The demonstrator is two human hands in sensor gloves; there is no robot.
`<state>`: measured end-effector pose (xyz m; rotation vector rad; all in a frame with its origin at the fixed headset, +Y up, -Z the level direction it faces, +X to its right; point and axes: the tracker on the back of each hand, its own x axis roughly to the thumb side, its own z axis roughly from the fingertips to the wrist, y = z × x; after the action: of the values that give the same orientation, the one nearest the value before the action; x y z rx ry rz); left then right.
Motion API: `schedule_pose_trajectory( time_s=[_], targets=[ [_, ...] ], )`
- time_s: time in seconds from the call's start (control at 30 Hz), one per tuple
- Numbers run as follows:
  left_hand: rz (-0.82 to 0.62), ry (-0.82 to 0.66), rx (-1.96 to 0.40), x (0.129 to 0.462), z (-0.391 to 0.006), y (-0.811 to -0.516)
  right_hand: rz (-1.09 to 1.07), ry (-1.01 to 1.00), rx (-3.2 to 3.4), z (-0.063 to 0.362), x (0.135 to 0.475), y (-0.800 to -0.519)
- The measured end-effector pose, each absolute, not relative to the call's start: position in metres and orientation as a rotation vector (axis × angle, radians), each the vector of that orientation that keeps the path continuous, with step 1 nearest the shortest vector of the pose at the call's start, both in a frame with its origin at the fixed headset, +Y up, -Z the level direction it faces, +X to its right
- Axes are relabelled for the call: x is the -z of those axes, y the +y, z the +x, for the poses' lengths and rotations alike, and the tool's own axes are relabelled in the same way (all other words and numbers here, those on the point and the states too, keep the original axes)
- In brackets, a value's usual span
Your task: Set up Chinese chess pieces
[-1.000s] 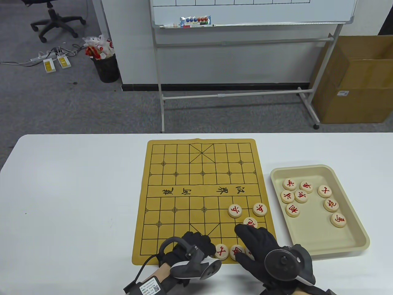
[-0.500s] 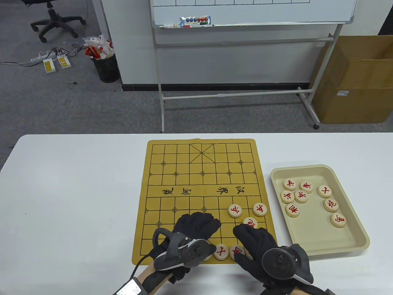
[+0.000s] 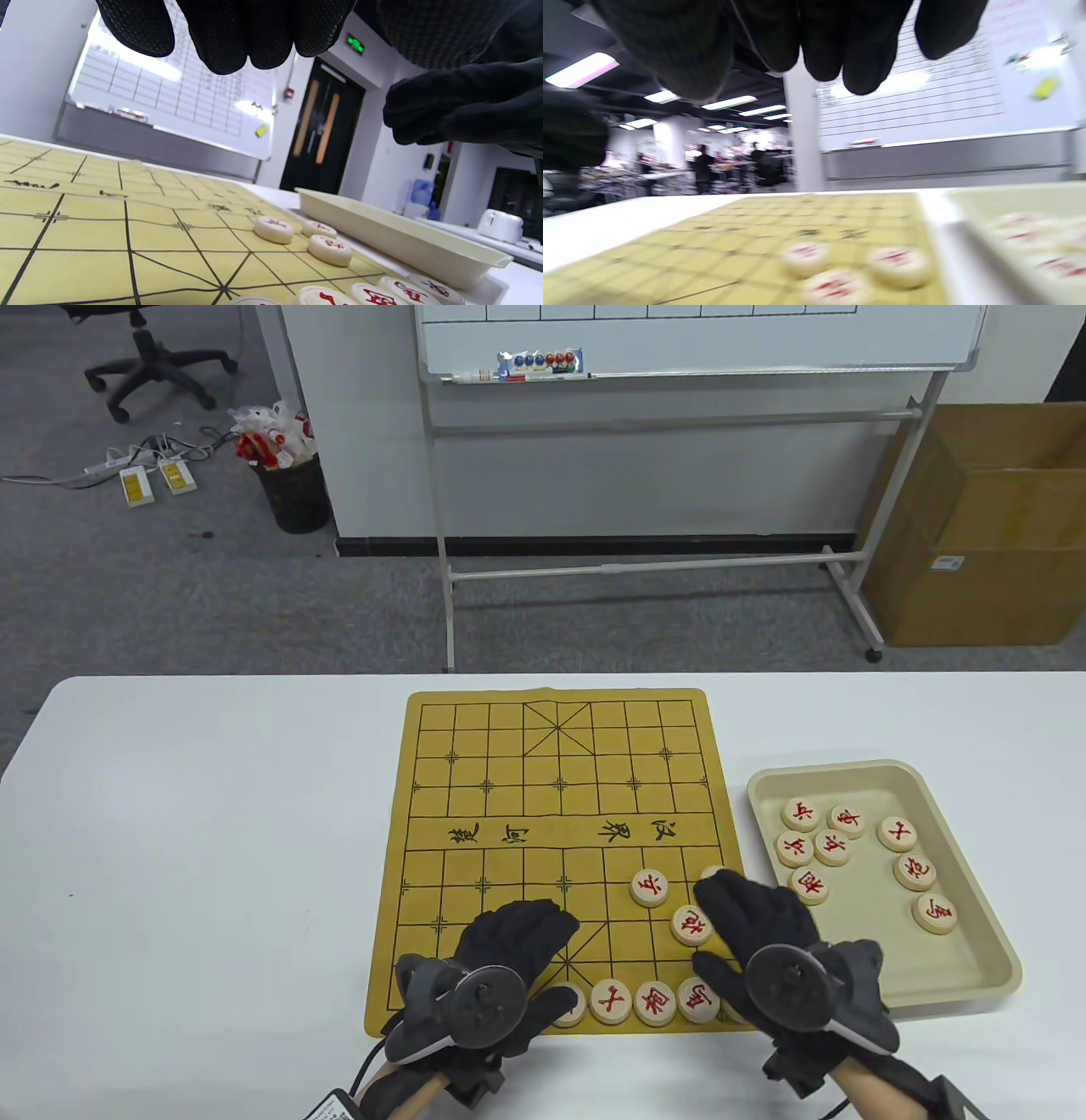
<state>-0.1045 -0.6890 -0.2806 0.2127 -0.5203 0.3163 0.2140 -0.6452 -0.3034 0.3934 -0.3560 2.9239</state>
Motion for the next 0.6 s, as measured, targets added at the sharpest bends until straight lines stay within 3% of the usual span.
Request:
schedule_pose_trajectory(
  time_s=[0.17,0.23,0.3,0.43,0.47,0.6],
  targets=[
    [0.213,-0.518,-0.302,0.280,-0.105,-0.689,0.115,-0.164,-3.197,0.263,0.374,-0.646],
    [0.209,-0.518,-0.299,0.280,-0.104,-0.689,0.113,0.058,-3.266,0.274,0.401,-0.662],
    [0.213,-0.514,-0.300,0.280,-0.105,-0.689,0.094,0.410,-3.267,0.280,0.421,-0.688],
    [0.194,-0.516,-0.298,0.279,-0.104,-0.693,0.040,0.616,-3.443,0.277,0.432,-0.722],
    [0.188,-0.521,-0.288,0.279,-0.102,-0.694,0.015,0.653,-3.466,0.277,0.432,-0.731],
    [0.184,-0.525,-0.289,0.279,-0.101,-0.695,0.019,0.415,-3.420,0.282,0.430,-0.736]
  ],
)
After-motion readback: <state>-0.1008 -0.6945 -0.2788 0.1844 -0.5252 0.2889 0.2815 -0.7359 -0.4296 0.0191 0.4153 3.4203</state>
